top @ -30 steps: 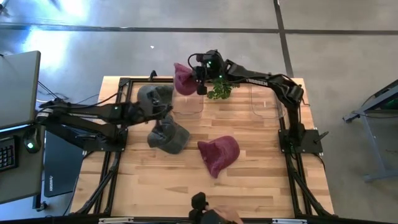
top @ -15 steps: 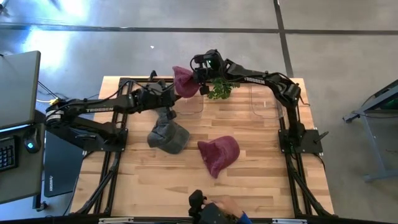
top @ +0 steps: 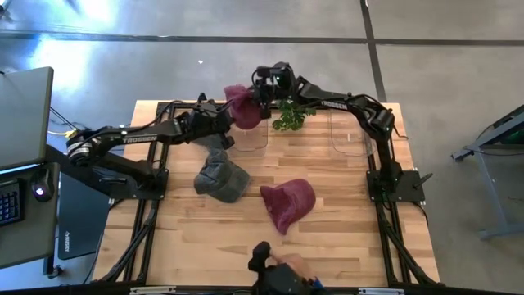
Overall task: Pick & Place hat
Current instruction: Put the left red cap into the left transparent bin, then put the red cap into the left transparent bin
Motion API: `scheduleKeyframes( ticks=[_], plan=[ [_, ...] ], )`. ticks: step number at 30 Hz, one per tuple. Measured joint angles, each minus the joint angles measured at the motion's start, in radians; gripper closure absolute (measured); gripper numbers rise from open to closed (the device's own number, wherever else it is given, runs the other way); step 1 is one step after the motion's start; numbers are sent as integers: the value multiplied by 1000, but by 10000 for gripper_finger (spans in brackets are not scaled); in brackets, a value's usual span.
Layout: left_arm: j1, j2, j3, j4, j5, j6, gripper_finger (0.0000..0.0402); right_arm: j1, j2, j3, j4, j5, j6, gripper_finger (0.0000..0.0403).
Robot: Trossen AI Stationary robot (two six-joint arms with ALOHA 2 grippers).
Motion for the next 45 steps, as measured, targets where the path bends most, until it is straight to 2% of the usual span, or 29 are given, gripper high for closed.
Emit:
scheduleKeyframes(
  ticks=[6,11,14,17,20,23,28,30,34,37,40,42,45],
  plan=[
    [-3,43,1,44,-59,-48,397,-13,-53,0,-5,19,75,195],
    [7,44,1,41,-73,-49,397,-18,-146,1,-151,3,144,182],
    [55,28,1,34,-85,-49,397,-24,-183,1,-325,-76,164,194],
    [128,28,2,49,-88,-50,397,-42,-184,1,-509,-184,139,226],
    [204,28,2,60,-86,-49,397,-60,-150,0,-538,-220,158,273],
    [278,29,2,99,-27,-31,397,-73,-113,0,-481,-118,203,325],
    [350,29,2,171,174,5,397,-106,-72,0,-322,132,311,394],
    [349,29,2,195,242,22,397,-118,-67,0,-256,188,345,396],
    [348,29,2,238,331,62,397,-129,-67,0,-173,198,363,378],
    [349,33,2,245,338,64,397,-108,-91,0,-215,248,359,378],
    [326,20,0,176,327,65,397,-59,-162,-1,-348,264,346,391],
    [288,-14,0,111,290,92,400,1,-212,1,-455,267,327,399],
    [187,-69,0,45,172,138,401,124,-260,2,-590,317,317,398]
  ],
)
